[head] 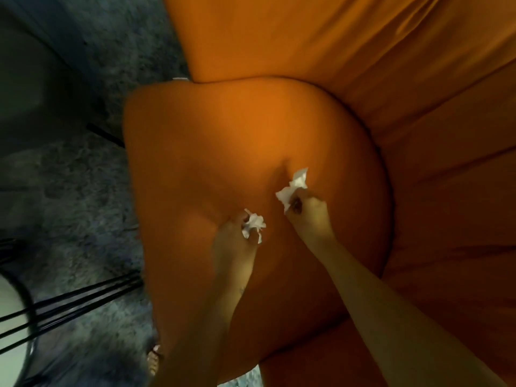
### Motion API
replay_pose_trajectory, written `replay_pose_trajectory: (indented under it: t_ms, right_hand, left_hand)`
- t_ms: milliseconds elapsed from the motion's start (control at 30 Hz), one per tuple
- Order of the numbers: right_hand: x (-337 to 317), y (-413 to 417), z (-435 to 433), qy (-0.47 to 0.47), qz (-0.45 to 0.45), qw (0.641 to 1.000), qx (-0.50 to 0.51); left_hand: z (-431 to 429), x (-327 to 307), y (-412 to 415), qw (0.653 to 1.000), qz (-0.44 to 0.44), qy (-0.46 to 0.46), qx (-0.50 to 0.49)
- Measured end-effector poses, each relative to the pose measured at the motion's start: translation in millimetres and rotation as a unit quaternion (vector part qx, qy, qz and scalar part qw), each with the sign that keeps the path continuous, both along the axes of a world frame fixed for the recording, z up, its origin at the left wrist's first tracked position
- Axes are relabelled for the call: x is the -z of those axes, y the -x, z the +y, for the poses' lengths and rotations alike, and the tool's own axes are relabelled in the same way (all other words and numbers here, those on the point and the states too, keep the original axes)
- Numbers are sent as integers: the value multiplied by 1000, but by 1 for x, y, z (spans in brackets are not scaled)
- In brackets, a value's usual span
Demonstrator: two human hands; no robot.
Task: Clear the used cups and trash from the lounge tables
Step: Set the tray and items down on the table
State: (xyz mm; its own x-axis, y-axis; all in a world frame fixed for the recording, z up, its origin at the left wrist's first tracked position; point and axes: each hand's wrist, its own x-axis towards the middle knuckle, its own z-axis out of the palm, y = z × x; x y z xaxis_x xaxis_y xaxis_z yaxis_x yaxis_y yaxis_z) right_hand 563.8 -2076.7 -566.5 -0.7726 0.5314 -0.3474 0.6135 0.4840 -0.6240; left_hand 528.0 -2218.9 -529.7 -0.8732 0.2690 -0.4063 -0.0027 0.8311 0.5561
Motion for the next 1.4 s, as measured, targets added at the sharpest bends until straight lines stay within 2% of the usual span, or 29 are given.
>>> replay_pose_trajectory:
  t_ms: [200, 400, 633, 833, 900, 1000, 1100, 1233, 1400]
  right_hand:
    - [-72, 36, -64, -23, 123, 988, -90]
    - [-141, 90, -161, 11, 209, 969, -132]
    - [-209, 140, -348, 66, 255, 933, -245]
    - [-253, 155, -535, 88, 282, 888, -352]
    - [-257, 152, -594, 108, 273, 875, -386]
    - [-253, 145, -665, 140, 216, 858, -443]
    - [-245, 134, -711, 167, 201, 839, -477]
    - [-226, 118, -738, 195, 157, 805, -537]
    - [-205, 118, -744, 173, 141, 792, -569]
  left_hand:
    - [-63, -51, 37, 994, 79, -39, -61]
    - [-158, -115, 70, 978, 148, -54, -136]
    - [-341, -193, 92, 940, 217, -44, -258]
    - [-512, -239, 85, 889, 270, 4, -371]
    - [-564, -247, 76, 872, 271, 28, -406]
    - [-625, -250, 57, 846, 262, 12, -464]
    - [-665, -243, 34, 824, 252, 11, -508]
    - [-689, -216, 10, 805, 206, 10, -556]
    - [-690, -173, 3, 805, 169, 1, -569]
